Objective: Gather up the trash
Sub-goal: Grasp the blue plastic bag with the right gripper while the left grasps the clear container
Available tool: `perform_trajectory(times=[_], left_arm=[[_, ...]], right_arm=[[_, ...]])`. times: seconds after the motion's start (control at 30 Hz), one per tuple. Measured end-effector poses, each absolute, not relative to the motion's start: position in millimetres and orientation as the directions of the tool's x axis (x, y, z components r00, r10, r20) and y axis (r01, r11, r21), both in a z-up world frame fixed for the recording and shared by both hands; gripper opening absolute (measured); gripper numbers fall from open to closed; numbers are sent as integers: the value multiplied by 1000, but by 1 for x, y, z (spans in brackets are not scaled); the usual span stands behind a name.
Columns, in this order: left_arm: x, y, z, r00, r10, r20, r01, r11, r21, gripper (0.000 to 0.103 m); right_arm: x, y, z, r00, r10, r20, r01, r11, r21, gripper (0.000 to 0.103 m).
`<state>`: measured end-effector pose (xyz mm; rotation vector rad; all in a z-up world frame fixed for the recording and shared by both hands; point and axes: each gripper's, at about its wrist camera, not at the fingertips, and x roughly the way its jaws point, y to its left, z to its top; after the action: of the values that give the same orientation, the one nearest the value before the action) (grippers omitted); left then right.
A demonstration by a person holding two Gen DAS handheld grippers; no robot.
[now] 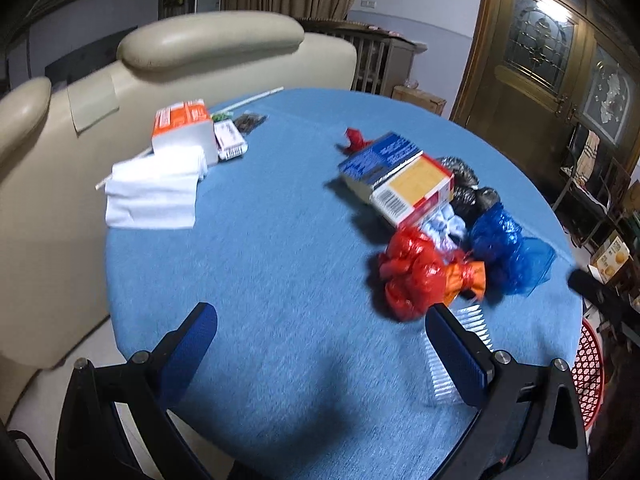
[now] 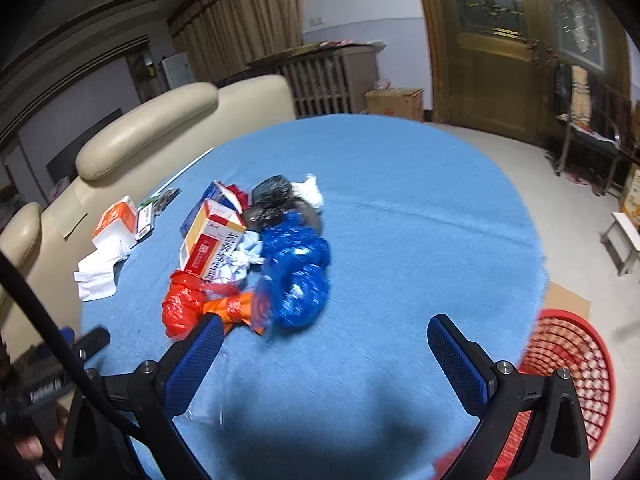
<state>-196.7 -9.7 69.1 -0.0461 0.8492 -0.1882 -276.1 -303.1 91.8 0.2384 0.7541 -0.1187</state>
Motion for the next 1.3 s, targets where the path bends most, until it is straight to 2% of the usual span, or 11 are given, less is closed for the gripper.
perform_trajectory(times=[0.17,0.27,0.33,0.43,0.47,0.5,0.67,1.13,1.17,1.23,1.3], left_arm=[[-192,-15,61,622,-191,-760,159,980,-117,103],[-194,-22,59,606,-211,-767,180,976,-127,103],[-200,-32,58,588,-239,-773,213,967,-137,103],[-208,-54,56,564,-273,-779,277,952,-132,103],[-210,-60,54,558,-275,-783,292,948,-126,103],[-211,-67,52,549,-278,-788,310,943,-117,103],[-214,-85,46,542,-300,-785,347,931,-116,103],[-216,-112,42,525,-315,-791,394,913,-102,103],[-215,-115,41,512,-325,-795,400,909,-114,101],[-216,-119,42,506,-349,-789,431,894,-119,90],[-221,-122,44,507,-359,-784,457,883,-109,86]], right_arm=[[-224,-310,83,722,80,-688,175,940,294,103],[-201,-316,67,647,125,-752,204,922,329,101],[-184,-318,53,603,133,-787,213,923,319,96],[-172,-323,33,558,179,-810,215,912,350,72],[-170,-324,27,560,211,-801,201,903,379,56],[-170,-324,26,563,231,-793,194,896,399,51],[-188,-330,32,609,214,-763,168,906,388,50],[-256,-377,64,696,173,-697,244,856,455,50],[-261,-379,64,699,173,-694,243,855,458,50],[-267,-379,66,704,175,-689,238,856,460,50],[-273,-379,68,708,174,-684,234,856,461,50]])
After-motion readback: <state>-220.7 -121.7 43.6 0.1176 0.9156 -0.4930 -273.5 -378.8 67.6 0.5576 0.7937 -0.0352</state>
